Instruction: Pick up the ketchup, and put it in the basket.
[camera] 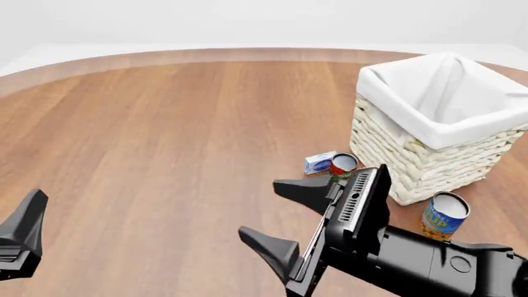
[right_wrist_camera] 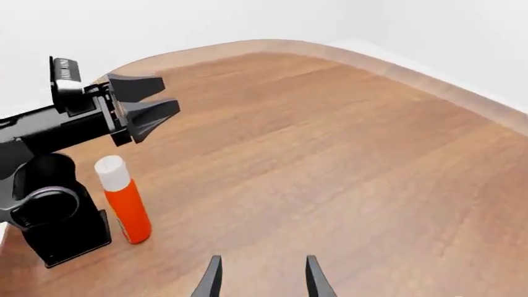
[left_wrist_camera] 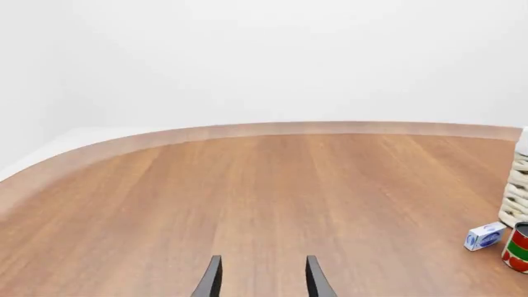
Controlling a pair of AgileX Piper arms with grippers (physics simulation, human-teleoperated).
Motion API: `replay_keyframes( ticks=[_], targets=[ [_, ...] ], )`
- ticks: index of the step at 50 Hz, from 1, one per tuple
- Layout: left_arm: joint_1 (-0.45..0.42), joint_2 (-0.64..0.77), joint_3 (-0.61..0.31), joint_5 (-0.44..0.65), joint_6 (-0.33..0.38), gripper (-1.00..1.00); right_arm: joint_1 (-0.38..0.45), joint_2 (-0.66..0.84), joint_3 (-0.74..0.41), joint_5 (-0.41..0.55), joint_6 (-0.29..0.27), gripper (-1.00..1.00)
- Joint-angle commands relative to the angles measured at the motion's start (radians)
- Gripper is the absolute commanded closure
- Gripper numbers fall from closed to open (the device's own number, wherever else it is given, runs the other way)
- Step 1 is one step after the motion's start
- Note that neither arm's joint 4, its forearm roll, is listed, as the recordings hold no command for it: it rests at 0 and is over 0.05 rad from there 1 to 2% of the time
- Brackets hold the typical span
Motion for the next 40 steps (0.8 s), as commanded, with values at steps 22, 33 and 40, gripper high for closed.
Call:
replay_keyframes(
  ticks=[22,33,40],
  targets=[
    [0.000,0.000,0.000,0.000,0.000,-1.00,0.168,0.212,-0.140,-0.001,0.069,-1.00],
    [0.000,0.000,0.000,0.000,0.000,-1.00,0.205,0.236,-0.197,0.031,0.080,-1.00],
    [0.000,0.000,0.000,0.000,0.000,-1.00,0.233,0.257,-0.227,0.040,0.096,-1.00]
  ],
)
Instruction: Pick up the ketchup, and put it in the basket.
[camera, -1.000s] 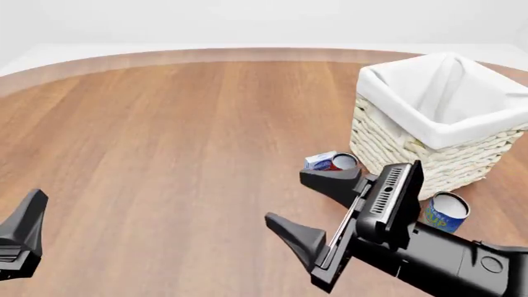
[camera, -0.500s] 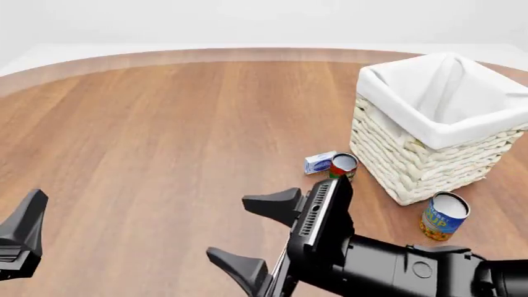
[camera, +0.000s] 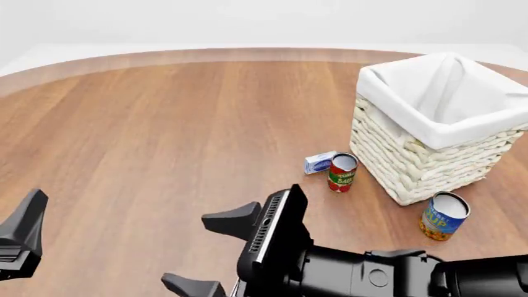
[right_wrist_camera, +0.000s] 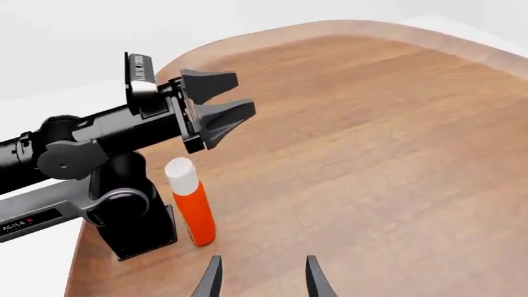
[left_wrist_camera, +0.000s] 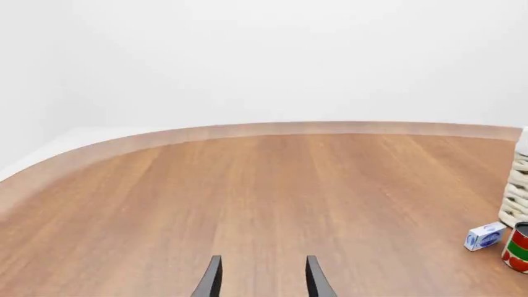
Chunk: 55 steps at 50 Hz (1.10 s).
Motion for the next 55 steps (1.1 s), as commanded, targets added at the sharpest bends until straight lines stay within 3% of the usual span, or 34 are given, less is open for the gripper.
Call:
replay_keyframes(
  ticks=[1,50,55],
  targets=[
    [0.000,0.000,0.000,0.000,0.000,-1.00,0.040,0.036,-0.048,0.016,0.019,-1.00],
    [0.000,0.000,0.000,0.000,0.000,-1.00,0.201,0.224,-0.226,0.056,0.183,-1.00],
    [0.000,0.000,0.000,0.000,0.000,-1.00,0.206,0.234,-0.240,0.063,0.178,-1.00]
  ],
)
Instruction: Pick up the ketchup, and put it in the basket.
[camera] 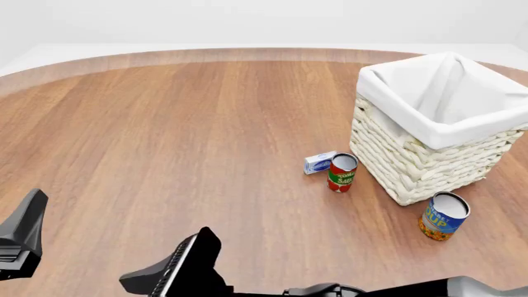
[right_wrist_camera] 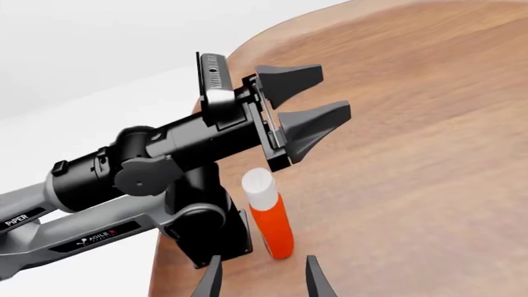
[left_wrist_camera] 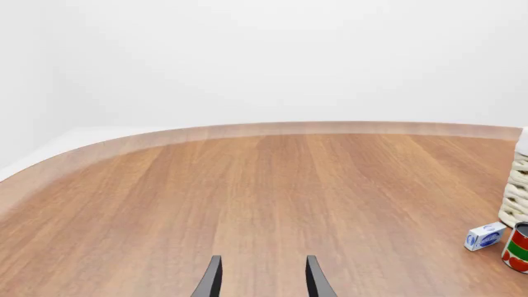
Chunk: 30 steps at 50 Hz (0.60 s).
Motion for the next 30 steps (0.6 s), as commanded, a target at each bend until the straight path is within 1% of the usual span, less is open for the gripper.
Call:
replay_keyframes(
  ticks=[1,15,16,20,23,30],
  targets=[
    [0.000,0.000,0.000,0.000,0.000,-1.00,0.021,0.034,-0.035,0.008,0.021,-1.00],
    [0.000,0.000,0.000,0.000,0.000,-1.00,0.038,0.065,-0.071,0.012,0.028,-1.00],
    [0.000,0.000,0.000,0.000,0.000,-1.00,0.038,0.067,-0.074,0.012,0.037,-1.00],
    [0.000,0.000,0.000,0.000,0.000,-1.00,0.037,0.072,-0.083,0.015,0.043,-1.00],
    [0.000,0.000,0.000,0.000,0.000,-1.00,0.034,0.086,-0.093,0.015,0.062,-1.00],
    [0.000,0.000,0.000,0.000,0.000,-1.00,0.026,0.117,-0.113,0.015,0.081,-1.00]
  ],
)
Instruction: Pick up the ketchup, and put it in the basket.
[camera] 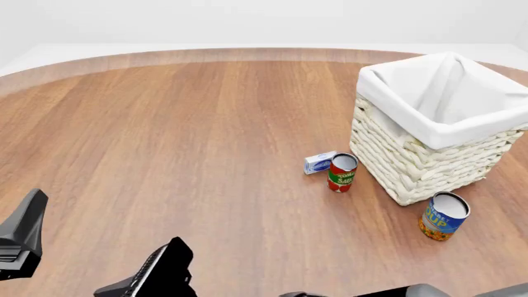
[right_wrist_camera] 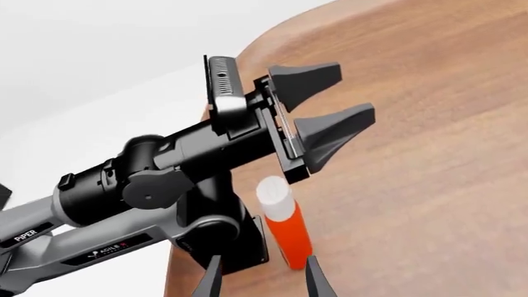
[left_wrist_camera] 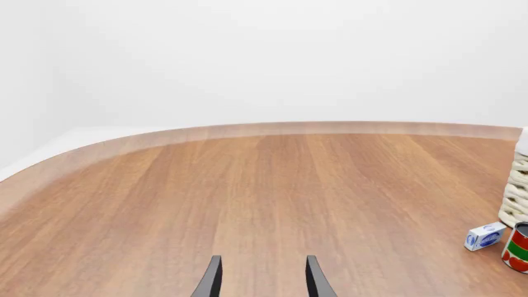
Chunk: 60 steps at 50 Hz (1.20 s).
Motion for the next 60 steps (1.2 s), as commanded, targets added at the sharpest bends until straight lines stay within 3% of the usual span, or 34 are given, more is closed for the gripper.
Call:
replay_keyframes(
  ticks=[1,16,22,60],
  targets=[
    [0.000,0.000,0.000,0.000,0.000,-1.00,-0.004,0.042,-0.033,0.003,0.034,-1.00],
    [0.000,0.000,0.000,0.000,0.000,-1.00,0.008,0.083,-0.065,0.008,0.069,-1.00],
    [0.000,0.000,0.000,0.000,0.000,-1.00,0.021,0.089,-0.073,0.001,0.111,-1.00],
    [0.000,0.000,0.000,0.000,0.000,-1.00,0.016,0.173,-0.179,0.035,0.094,-1.00]
  ],
)
